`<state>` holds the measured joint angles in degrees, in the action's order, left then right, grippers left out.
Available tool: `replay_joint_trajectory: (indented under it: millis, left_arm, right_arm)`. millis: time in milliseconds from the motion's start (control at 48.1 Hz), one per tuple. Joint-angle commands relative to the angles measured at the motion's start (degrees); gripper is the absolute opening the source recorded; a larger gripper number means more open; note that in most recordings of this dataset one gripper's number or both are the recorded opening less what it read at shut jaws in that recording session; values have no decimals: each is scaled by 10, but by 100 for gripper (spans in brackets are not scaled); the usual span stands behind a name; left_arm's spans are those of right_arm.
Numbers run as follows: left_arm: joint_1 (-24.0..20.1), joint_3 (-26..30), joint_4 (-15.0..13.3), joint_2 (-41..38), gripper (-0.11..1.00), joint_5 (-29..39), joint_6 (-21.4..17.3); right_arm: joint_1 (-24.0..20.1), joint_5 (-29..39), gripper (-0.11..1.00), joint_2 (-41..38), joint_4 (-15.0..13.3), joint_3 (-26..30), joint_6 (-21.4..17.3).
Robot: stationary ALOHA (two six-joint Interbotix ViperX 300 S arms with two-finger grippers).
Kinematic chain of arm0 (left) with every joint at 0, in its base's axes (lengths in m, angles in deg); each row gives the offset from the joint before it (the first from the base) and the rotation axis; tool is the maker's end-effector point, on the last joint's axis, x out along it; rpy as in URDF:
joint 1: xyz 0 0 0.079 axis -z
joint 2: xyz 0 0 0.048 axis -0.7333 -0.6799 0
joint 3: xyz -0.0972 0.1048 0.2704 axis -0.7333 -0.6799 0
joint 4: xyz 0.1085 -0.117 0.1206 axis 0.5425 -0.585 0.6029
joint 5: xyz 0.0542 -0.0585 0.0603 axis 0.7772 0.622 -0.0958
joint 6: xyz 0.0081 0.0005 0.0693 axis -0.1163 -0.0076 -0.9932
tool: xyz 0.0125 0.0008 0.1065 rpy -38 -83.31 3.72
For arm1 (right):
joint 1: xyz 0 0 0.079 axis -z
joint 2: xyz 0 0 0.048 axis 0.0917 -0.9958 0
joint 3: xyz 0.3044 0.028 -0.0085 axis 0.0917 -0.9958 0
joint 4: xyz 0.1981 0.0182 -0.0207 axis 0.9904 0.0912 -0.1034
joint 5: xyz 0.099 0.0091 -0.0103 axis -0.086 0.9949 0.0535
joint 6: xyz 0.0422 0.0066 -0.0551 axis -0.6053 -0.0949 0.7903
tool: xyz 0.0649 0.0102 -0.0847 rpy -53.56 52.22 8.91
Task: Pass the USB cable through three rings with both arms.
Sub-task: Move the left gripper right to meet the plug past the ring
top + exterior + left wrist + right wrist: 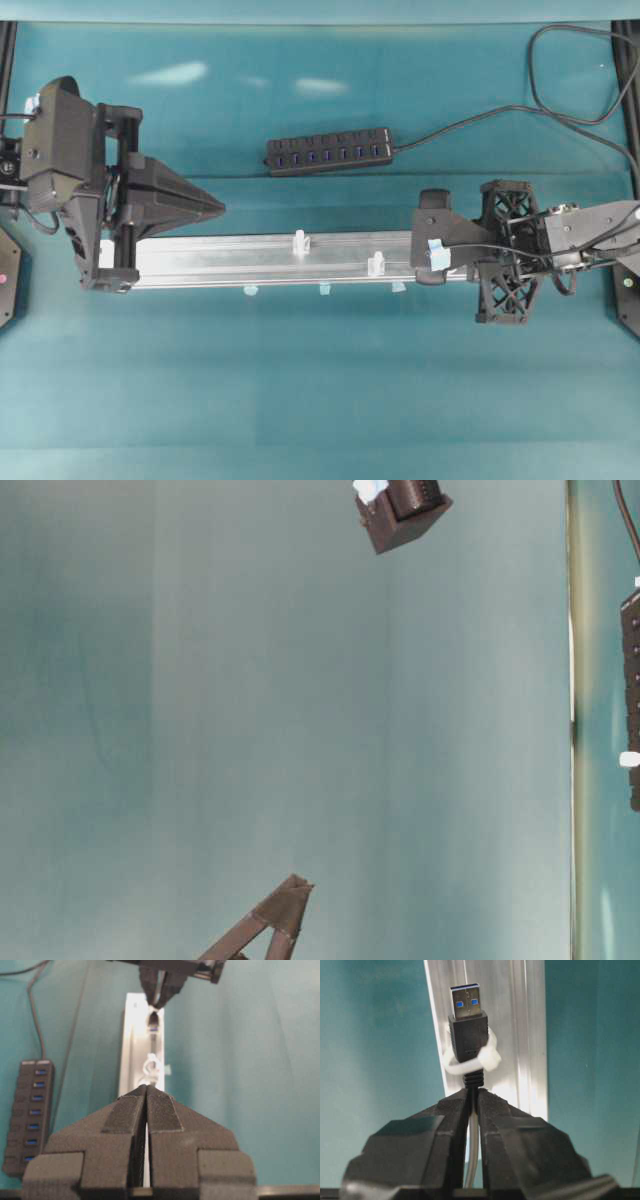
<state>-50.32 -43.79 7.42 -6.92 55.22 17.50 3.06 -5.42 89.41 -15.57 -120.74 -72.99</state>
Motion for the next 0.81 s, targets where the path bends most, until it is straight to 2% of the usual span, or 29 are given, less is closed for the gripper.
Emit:
replay_joint_trajectory:
  millis: [0, 249, 519, 706, 789]
  left_arm:
    - [-5, 18, 2, 0, 2, -5, -1]
    - [-7, 32, 1, -39, 2, -26, 4]
    - [-7, 61, 1, -134, 2, -62, 6]
    - [-7, 89, 1, -185, 2, -62, 8]
    - [-7, 100, 1, -202, 11, -62, 7]
  right_arm:
    - [-4, -9, -8, 10, 1, 10, 2]
    - [-4, -36, -8, 26, -1, -4, 3]
    - [-4, -83, -8, 53, -3, -37, 4]
    - [-4, -106, -8, 69, -4, -57, 3]
    - [-4, -109, -8, 73, -4, -62, 3]
